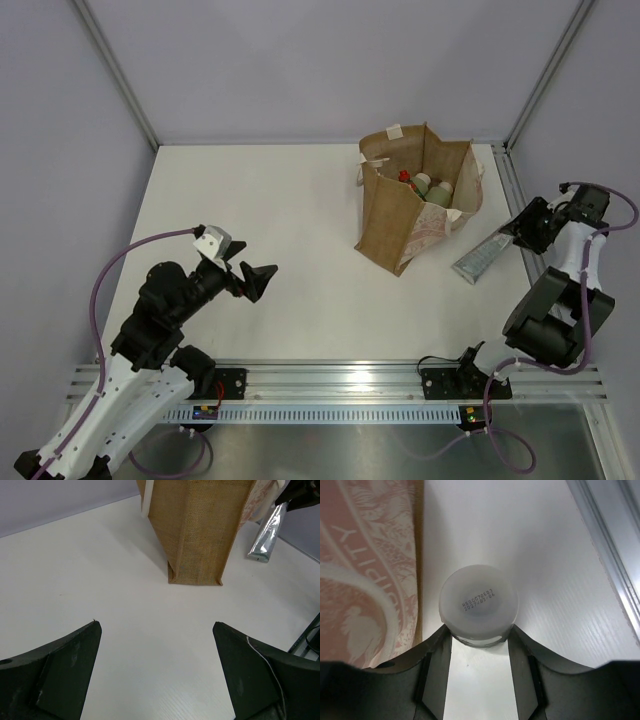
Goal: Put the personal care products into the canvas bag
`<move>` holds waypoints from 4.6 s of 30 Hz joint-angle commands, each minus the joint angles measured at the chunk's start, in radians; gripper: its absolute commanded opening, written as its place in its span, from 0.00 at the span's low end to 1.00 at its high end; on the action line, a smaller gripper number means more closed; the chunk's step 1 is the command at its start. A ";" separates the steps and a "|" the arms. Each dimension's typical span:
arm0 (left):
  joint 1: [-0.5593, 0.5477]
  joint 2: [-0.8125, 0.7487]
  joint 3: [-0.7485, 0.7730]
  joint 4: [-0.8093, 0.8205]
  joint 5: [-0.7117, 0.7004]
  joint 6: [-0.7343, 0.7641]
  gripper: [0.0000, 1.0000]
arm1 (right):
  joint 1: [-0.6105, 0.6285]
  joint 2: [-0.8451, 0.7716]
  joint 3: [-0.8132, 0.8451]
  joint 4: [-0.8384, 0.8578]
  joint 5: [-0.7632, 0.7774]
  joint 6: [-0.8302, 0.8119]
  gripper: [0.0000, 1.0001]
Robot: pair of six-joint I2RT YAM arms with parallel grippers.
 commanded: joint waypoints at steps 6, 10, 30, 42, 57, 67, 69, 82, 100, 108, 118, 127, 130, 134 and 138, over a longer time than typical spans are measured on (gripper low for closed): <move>0.003 -0.008 -0.008 0.037 0.016 0.020 0.99 | -0.006 -0.244 0.017 0.013 -0.122 -0.102 0.00; 0.003 -0.008 -0.008 0.040 0.023 0.022 0.99 | -0.005 -0.306 0.015 0.016 -0.127 -0.105 0.00; 0.003 0.001 -0.023 0.073 0.080 0.025 0.99 | -0.003 0.008 0.277 -0.523 -0.404 -0.935 0.78; 0.003 0.006 -0.020 0.065 0.068 0.029 0.99 | 0.136 -0.115 0.330 -0.441 -0.029 -1.427 0.99; 0.003 -0.002 -0.013 0.051 0.065 0.035 0.99 | 0.122 0.253 0.448 -0.561 0.123 -2.224 0.99; 0.005 -0.009 -0.008 0.045 0.071 0.035 0.99 | 0.132 0.436 0.507 -0.498 0.134 -2.288 0.99; 0.005 -0.011 -0.008 0.042 0.071 0.035 0.99 | 0.136 0.451 0.494 -0.475 0.160 -2.307 0.99; 0.040 -0.005 -0.009 0.050 0.086 0.032 0.99 | 0.208 0.549 0.472 -0.315 0.232 -2.284 1.00; 0.045 -0.002 -0.017 0.050 0.063 0.037 0.99 | 0.271 0.347 0.163 -0.308 0.471 -2.281 0.39; 0.046 0.000 -0.022 0.054 0.062 0.037 0.99 | 0.267 0.149 0.038 -0.363 0.450 -2.170 0.31; 0.046 0.012 -0.029 0.063 0.071 0.038 0.99 | 0.242 0.011 -0.006 -0.404 0.391 -2.006 0.19; 0.046 0.017 -0.032 0.069 0.079 0.041 0.99 | 0.208 -0.032 0.043 -0.453 0.364 -2.026 0.11; 0.046 0.018 -0.032 0.071 0.080 0.041 0.99 | 0.193 -0.070 0.075 -0.492 0.330 -2.049 0.07; 0.046 0.017 -0.031 0.071 0.082 0.041 0.99 | 0.176 -0.138 0.139 -0.571 0.261 -2.061 0.00; 0.046 0.017 -0.029 0.071 0.086 0.040 0.99 | 0.173 -0.196 0.187 -0.630 0.218 -2.040 0.00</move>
